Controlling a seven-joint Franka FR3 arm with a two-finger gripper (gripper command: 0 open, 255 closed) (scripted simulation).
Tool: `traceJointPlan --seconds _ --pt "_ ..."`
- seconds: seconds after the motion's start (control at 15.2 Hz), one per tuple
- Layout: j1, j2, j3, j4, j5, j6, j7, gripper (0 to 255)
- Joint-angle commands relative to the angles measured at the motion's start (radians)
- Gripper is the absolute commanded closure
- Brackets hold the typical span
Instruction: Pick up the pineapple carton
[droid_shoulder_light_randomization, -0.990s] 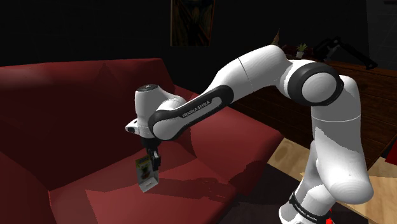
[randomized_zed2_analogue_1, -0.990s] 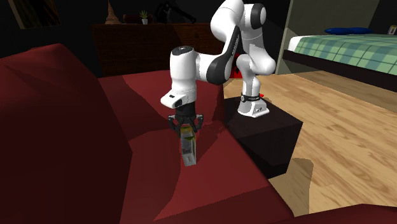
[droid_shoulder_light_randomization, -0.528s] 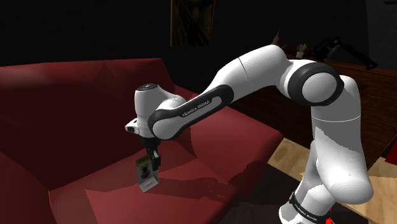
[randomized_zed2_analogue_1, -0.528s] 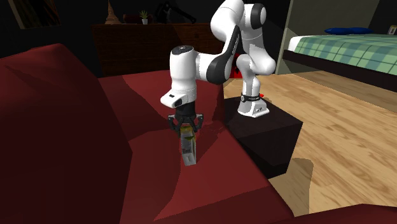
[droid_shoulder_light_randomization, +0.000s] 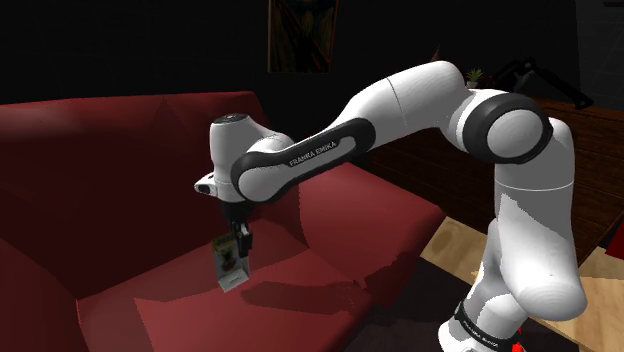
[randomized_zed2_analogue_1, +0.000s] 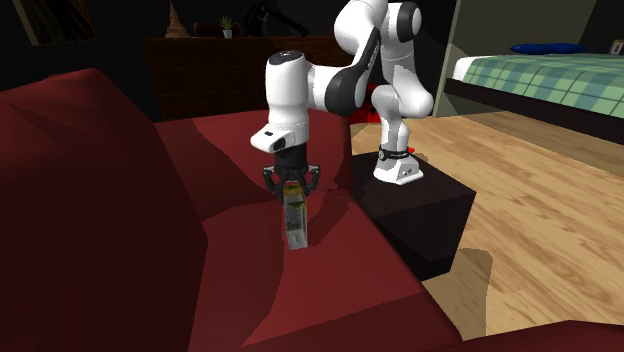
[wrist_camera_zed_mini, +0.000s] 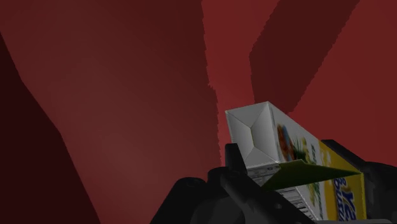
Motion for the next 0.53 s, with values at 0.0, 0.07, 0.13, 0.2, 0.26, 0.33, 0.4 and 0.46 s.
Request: traceJointPlan --seconds 0.0,0.07,0.13,0.2,0.26,0.33,0.4,0.46 --pt "-0.002 -0.012 0.001 0.012 0.003 -0.023 -0.004 255" --pt "-0.002 -0.017 0.002 0.018 0.005 -0.034 -0.005 255" --pt "-0.002 -0.022 0.002 0.025 0.006 -0.046 -0.006 255" --pt "-0.002 -0.026 0.003 0.032 0.008 -0.057 -0.006 255" --pt "-0.003 -0.031 0.003 0.039 0.009 -0.069 -0.007 255" --pt "-0.003 -0.035 0.004 0.047 0.010 -0.081 -0.008 255" --pt "-0.003 -0.036 0.004 0.048 0.010 -0.083 -0.008 255" --pt "-0.003 -0.036 0.004 0.048 0.010 -0.083 -0.008 255"
